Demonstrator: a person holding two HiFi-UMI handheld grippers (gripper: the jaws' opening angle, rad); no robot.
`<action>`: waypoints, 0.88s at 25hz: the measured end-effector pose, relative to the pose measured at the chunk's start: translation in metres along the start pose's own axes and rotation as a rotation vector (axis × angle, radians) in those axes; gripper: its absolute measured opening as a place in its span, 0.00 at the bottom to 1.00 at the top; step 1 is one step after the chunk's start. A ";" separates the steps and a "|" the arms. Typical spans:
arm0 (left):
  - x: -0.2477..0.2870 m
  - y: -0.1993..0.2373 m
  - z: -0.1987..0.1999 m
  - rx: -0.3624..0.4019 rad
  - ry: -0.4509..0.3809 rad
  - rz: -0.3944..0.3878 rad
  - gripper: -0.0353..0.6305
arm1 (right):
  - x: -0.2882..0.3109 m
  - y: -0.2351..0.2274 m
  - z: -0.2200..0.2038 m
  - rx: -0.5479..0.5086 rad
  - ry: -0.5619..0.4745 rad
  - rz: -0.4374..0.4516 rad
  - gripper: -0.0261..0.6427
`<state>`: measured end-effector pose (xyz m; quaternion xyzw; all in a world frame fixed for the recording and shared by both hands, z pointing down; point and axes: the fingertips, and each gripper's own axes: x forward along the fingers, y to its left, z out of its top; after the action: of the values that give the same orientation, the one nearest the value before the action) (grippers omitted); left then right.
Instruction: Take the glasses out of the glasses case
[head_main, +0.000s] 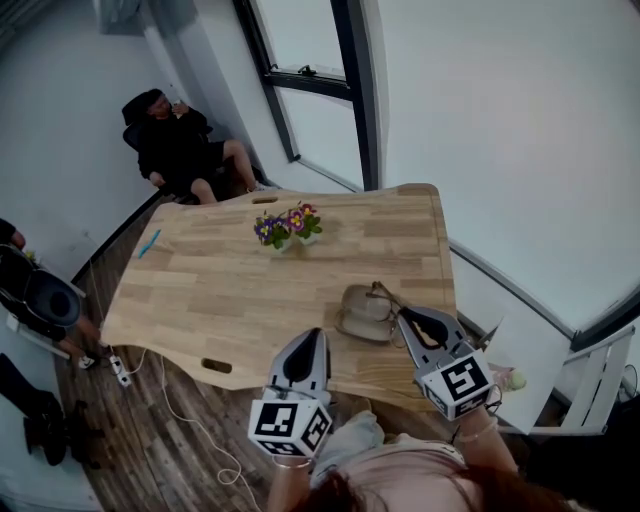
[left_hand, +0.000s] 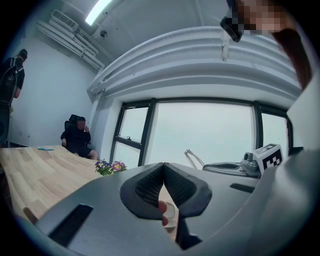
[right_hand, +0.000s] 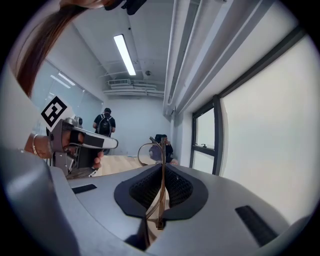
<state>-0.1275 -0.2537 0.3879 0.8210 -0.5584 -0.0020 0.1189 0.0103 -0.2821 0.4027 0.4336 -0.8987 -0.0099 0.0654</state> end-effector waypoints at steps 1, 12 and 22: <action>-0.002 -0.002 0.001 0.000 -0.003 0.000 0.06 | -0.004 0.000 0.002 0.004 -0.007 -0.005 0.06; -0.023 -0.022 0.005 0.008 -0.020 -0.015 0.06 | -0.039 0.009 0.015 0.021 -0.043 -0.032 0.06; -0.037 -0.036 0.005 0.010 -0.031 -0.020 0.06 | -0.061 0.014 0.020 0.010 -0.054 -0.040 0.06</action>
<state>-0.1093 -0.2082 0.3711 0.8270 -0.5520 -0.0134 0.1060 0.0343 -0.2263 0.3770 0.4513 -0.8913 -0.0185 0.0385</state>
